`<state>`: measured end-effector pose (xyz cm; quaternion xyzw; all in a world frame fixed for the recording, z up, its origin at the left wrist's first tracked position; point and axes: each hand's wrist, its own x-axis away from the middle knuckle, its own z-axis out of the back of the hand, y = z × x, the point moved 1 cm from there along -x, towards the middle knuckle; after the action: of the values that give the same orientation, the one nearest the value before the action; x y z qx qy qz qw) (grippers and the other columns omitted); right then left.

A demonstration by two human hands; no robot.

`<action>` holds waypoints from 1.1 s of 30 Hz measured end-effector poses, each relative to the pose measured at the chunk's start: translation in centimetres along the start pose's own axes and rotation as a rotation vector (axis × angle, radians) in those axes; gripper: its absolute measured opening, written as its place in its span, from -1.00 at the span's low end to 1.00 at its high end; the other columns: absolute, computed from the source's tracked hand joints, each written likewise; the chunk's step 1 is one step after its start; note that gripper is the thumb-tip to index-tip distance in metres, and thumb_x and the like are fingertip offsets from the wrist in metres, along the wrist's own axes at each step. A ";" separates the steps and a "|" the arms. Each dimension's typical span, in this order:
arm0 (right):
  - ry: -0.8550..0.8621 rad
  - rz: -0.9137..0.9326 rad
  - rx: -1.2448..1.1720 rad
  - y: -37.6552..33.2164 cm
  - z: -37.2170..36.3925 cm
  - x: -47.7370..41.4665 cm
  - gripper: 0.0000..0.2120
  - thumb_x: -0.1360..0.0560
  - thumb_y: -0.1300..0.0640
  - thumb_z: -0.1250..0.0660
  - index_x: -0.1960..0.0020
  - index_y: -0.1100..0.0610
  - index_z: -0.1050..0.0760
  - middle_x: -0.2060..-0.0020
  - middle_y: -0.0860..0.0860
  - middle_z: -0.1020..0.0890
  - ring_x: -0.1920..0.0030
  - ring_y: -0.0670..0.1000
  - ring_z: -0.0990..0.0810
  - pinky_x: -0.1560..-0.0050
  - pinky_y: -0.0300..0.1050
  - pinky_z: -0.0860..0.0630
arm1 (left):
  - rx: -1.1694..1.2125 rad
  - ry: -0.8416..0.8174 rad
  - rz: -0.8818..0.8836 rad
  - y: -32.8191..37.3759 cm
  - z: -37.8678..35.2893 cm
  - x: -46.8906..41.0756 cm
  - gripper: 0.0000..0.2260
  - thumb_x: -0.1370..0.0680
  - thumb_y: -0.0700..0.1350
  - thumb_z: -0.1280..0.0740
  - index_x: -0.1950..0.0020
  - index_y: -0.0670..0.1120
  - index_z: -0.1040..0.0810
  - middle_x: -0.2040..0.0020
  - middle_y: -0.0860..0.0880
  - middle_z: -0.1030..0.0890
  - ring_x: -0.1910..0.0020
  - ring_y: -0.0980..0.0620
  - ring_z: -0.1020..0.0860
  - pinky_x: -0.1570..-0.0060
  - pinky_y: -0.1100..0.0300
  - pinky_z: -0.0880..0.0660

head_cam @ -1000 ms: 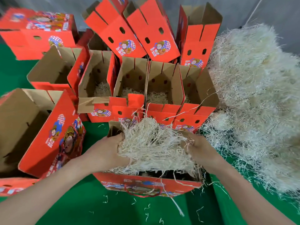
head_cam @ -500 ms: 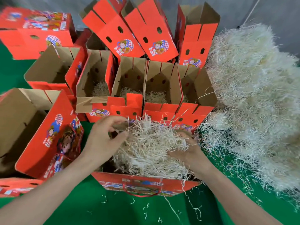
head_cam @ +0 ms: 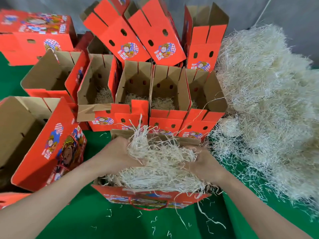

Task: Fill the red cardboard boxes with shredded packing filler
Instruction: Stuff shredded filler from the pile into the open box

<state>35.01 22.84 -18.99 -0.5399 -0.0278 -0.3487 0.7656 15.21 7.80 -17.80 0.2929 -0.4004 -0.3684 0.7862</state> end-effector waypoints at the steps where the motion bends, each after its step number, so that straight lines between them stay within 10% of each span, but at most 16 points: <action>1: 0.010 0.000 0.015 0.0 0.2 0.1 -0.66 -0.49 0.21 -0.35 -0.12 -0.10 -0.32 0.71 -0.10 -0.38 0.72 -0.17 -0.19 0.67 -0.35 -0.21 | -0.039 0.028 -0.013 0.0 0.1 0.3 -0.68 -0.25 0.00 -0.54 0.25 -0.21 -0.55 0.44 0.01 -0.53 0.52 0.09 -0.40 0.48 0.27 -0.30; 6: 0.122 -0.038 0.019 0.0 1.1 0.0 -0.73 -0.50 0.23 -0.32 0.36 0.26 -0.43 0.73 -0.11 -0.24 0.73 -0.14 -0.21 0.58 -0.36 -0.36 | -0.141 0.281 -0.044 -0.8 0.8 0.2 -0.85 -0.37 -0.14 -0.48 0.11 -0.12 -0.58 0.15 -0.01 -0.61 0.25 0.10 -0.53 0.33 0.24 -0.41; 8: 0.127 -0.080 -0.031 0.3 1.2 -0.4 -0.75 -0.51 0.23 -0.32 0.09 0.46 -0.49 0.61 -0.05 -0.38 0.60 -0.12 -0.44 0.41 -0.25 -0.49 | -0.044 0.257 -0.028 -0.8 1.1 0.1 -0.80 -0.39 -0.10 -0.48 0.11 -0.06 -0.49 0.15 0.08 -0.52 0.20 0.09 -0.47 0.32 0.27 -0.35; 10: 0.138 -0.150 -0.190 0.1 1.2 -0.7 -0.56 -0.50 0.17 -0.33 -0.28 0.35 -0.30 0.37 -0.07 -0.46 0.27 0.00 -0.58 -0.07 -0.06 -0.43 | 0.266 0.057 0.088 -0.6 1.4 0.2 -0.66 -0.33 0.00 -0.52 -0.02 0.08 -0.48 0.02 0.24 -0.42 0.03 0.18 -0.41 0.07 0.34 -0.30; 11: 0.149 -0.190 -0.281 0.1 1.2 -0.9 -0.46 -0.48 0.15 -0.34 -0.36 0.25 -0.21 0.25 -0.11 -0.44 0.19 -0.05 -0.52 0.03 -0.15 -0.48 | 0.431 -0.083 0.163 -0.6 1.6 0.5 -0.48 -0.21 0.09 -0.58 -0.12 0.10 -0.52 -0.07 0.26 -0.38 -0.10 0.17 -0.36 -0.10 0.29 -0.24; 14: 0.124 -0.286 -0.396 -0.1 1.4 -1.0 -0.47 -0.42 0.12 -0.35 -0.33 0.16 -0.25 -0.12 0.04 -0.40 0.03 -0.04 -0.31 -0.25 0.04 -0.24 | 0.738 -0.312 0.224 -1.7 1.9 0.6 0.05 0.17 0.01 -0.65 -0.31 0.00 -0.42 -0.29 0.12 -0.41 -0.37 0.08 -0.25 -0.41 0.10 -0.04; 17: 0.089 -0.290 -0.358 -0.7 1.7 -0.3 -0.62 -0.37 0.02 -0.36 -0.13 0.10 -0.40 -0.32 0.05 -0.33 -0.12 0.00 -0.30 -0.29 0.04 -0.19 | 0.759 -0.335 0.171 -2.2 1.4 0.5 -0.03 -0.14 -0.40 -0.52 -0.49 -0.15 -0.19 -0.18 -0.01 -0.56 -0.21 0.05 -0.51 -0.30 0.13 -0.33; 21: -0.259 -0.134 -0.244 -2.0 0.3 0.0 -0.23 -0.18 -0.21 -0.52 -0.31 -0.15 -0.29 -0.10 -0.32 -0.47 -0.20 -0.23 -0.45 -0.26 -0.18 -0.24 | 0.527 -0.175 0.109 -0.8 -0.5 -0.3 -0.23 -0.38 -0.43 -0.39 -0.48 -0.05 -0.15 -0.09 0.25 -0.49 0.18 0.43 -0.49 0.11 0.57 -0.37; 26: -0.177 0.026 -0.132 -2.7 -2.2 -2.0 -0.70 -0.38 0.31 -0.44 0.02 0.00 -0.48 -0.05 0.00 -0.63 0.10 -0.33 -0.58 0.14 -0.51 -0.42 | 0.377 -0.267 0.162 -0.2 -1.4 -1.0 -0.46 -0.34 -0.34 -0.48 -0.29 -0.14 -0.43 0.16 0.12 -0.67 0.25 0.30 -0.60 0.28 0.44 -0.44; 33: -0.031 -0.130 -0.211 -1.2 1.2 -1.8 -0.48 -0.32 0.17 -0.50 -0.19 0.23 -0.36 -0.02 -0.06 -0.63 -0.01 -0.15 -0.59 -0.08 -0.28 -0.46 | 0.505 -0.190 0.215 -1.6 3.2 0.1 0.11 -0.05 -0.02 -0.64 -0.49 -0.13 -0.16 -0.49 -0.06 -0.22 -0.46 -0.02 -0.17 -0.45 0.03 -0.06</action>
<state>33.43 24.54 -18.29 -0.6199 -0.0379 -0.3903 0.6797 12.01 6.28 -17.36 0.3993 -0.5801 -0.1976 0.6819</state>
